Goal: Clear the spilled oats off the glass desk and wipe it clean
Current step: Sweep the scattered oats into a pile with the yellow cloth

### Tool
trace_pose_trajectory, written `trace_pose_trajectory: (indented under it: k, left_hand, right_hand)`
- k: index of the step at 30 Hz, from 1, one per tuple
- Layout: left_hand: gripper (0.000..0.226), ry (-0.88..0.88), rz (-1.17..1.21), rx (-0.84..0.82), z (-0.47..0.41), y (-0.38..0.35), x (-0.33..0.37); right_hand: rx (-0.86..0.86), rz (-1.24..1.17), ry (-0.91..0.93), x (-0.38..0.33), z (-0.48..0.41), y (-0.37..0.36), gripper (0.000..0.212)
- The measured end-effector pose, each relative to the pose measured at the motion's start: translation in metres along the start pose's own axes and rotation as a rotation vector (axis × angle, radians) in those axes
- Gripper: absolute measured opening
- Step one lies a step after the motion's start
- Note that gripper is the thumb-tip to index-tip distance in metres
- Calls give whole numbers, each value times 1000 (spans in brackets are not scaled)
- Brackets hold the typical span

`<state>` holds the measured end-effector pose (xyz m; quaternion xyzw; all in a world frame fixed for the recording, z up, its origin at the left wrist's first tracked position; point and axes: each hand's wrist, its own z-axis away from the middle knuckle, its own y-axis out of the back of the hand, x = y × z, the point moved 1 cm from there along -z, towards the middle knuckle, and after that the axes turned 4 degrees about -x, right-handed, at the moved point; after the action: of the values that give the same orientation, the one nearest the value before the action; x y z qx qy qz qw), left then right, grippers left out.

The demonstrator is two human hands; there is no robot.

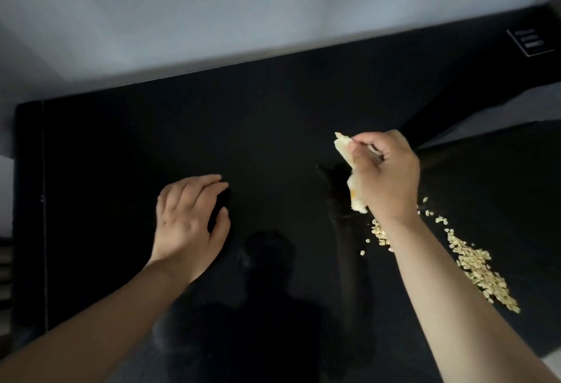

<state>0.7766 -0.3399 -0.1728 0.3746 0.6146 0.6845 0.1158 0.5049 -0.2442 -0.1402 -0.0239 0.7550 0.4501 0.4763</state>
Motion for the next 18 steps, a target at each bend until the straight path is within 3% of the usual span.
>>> trace_pose_trajectory:
  k: [8, 18]
  left_hand:
    - [45, -20, 22, -26, -59, -38, 70]
    - [40, -4, -42, 25, -62, -48, 77]
  right_hand:
    - [-159, 107, 60, 42, -58, 45, 8]
    - [-262, 168, 113, 67, -103, -3, 10]
